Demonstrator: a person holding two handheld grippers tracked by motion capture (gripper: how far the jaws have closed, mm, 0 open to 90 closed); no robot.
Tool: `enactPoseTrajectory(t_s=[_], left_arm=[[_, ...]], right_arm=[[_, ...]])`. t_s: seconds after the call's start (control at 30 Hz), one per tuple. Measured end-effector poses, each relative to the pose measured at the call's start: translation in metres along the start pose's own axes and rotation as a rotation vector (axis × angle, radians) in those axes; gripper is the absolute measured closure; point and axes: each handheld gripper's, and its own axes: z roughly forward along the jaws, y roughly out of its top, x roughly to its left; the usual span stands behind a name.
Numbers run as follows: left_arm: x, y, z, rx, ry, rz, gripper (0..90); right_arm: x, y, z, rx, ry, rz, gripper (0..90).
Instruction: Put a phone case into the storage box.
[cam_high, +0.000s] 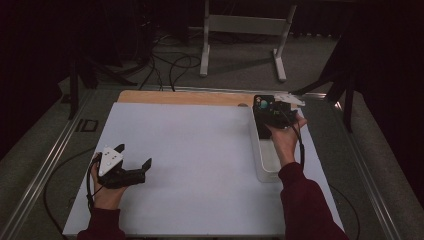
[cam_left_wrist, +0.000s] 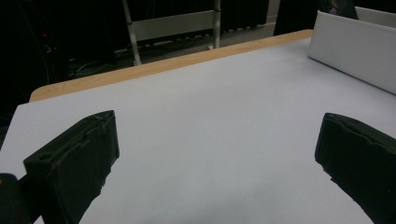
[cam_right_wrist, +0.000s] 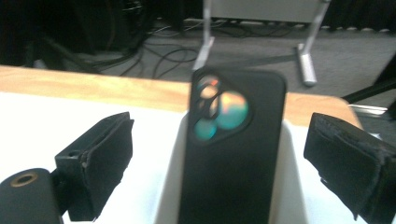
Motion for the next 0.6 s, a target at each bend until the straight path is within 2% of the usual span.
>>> enactPoseTrajectory(t_s=[0.1,0.13,0.3,0.4,0.5,0.6], left_arm=[[0.000,0.000,0.000,-0.004,-0.006,0.002,0.0],[0.000,0.000,-0.001,-0.007,-0.009,0.004,0.0],[0.001,-0.001,-0.003,-0.023,-0.026,0.001,0.0],[0.002,-0.001,-0.005,-0.033,-0.034,0.000,0.0],[0.002,-0.001,-0.007,-0.039,-0.038,0.005,0.0],[0.003,-0.001,-0.008,-0.041,-0.046,0.011,0.0]], right_arm=[[0.002,-0.005,-0.009,-0.009,0.028,-0.006,7.9],[0.005,-0.010,-0.018,-0.017,0.054,-0.019,8.0],[0.010,-0.026,-0.044,-0.052,0.111,-0.058,8.5],[0.010,-0.038,-0.060,-0.069,0.176,-0.090,8.9],[0.010,-0.052,-0.078,-0.088,0.204,-0.119,8.8],[0.008,-0.066,-0.095,-0.121,0.221,-0.118,8.8]])
